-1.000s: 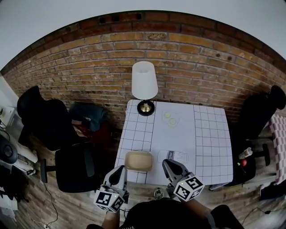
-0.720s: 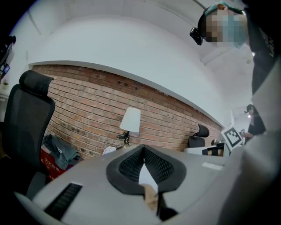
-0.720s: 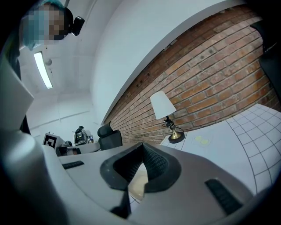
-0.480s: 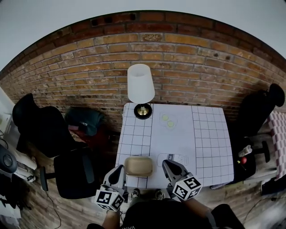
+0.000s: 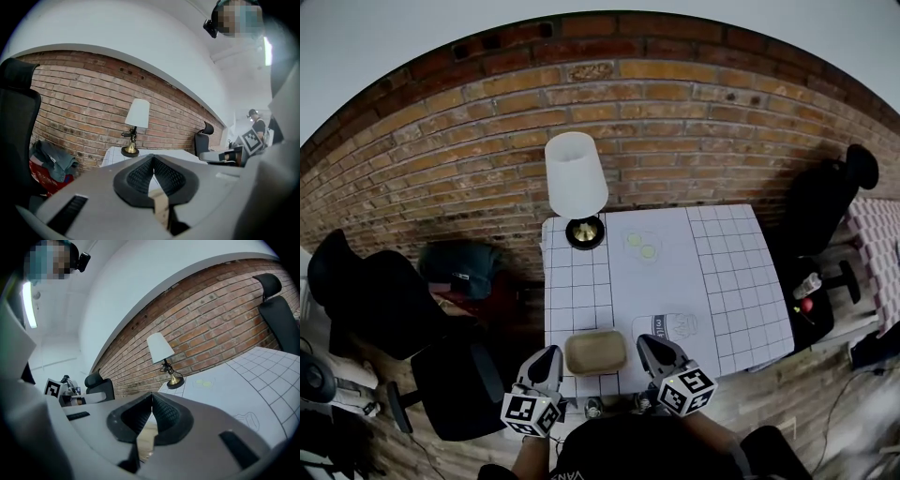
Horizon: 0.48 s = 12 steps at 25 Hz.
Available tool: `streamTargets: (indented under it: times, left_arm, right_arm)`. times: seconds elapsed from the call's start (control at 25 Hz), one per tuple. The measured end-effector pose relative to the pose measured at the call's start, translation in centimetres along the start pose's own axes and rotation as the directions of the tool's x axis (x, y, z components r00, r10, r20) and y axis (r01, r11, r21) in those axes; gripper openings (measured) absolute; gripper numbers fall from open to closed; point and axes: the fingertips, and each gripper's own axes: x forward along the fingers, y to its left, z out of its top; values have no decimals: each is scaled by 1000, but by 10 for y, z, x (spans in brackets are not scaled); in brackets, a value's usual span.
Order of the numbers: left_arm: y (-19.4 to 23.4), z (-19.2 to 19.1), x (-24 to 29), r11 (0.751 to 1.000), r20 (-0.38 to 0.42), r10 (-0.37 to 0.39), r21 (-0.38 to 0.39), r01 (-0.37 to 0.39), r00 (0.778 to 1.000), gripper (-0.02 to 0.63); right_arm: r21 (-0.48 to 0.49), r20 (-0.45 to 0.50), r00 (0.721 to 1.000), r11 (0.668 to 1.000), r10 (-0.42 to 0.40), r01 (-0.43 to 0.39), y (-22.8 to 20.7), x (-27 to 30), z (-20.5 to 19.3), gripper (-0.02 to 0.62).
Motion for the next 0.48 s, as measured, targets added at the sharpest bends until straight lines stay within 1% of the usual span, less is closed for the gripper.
streamTargets:
  times: [0.2, 0.48]
  left_arm:
    - [8, -13, 8, 999, -37, -42, -6, 41, 998, 9]
    - [18, -33, 17, 996, -101, -91, -20, 89, 991, 9]
  right_arm:
    - [12, -6, 999, 999, -51, 51, -3, 3, -14, 3]
    - [14, -17, 995, 995, -97, 97, -6, 10, -29, 3]
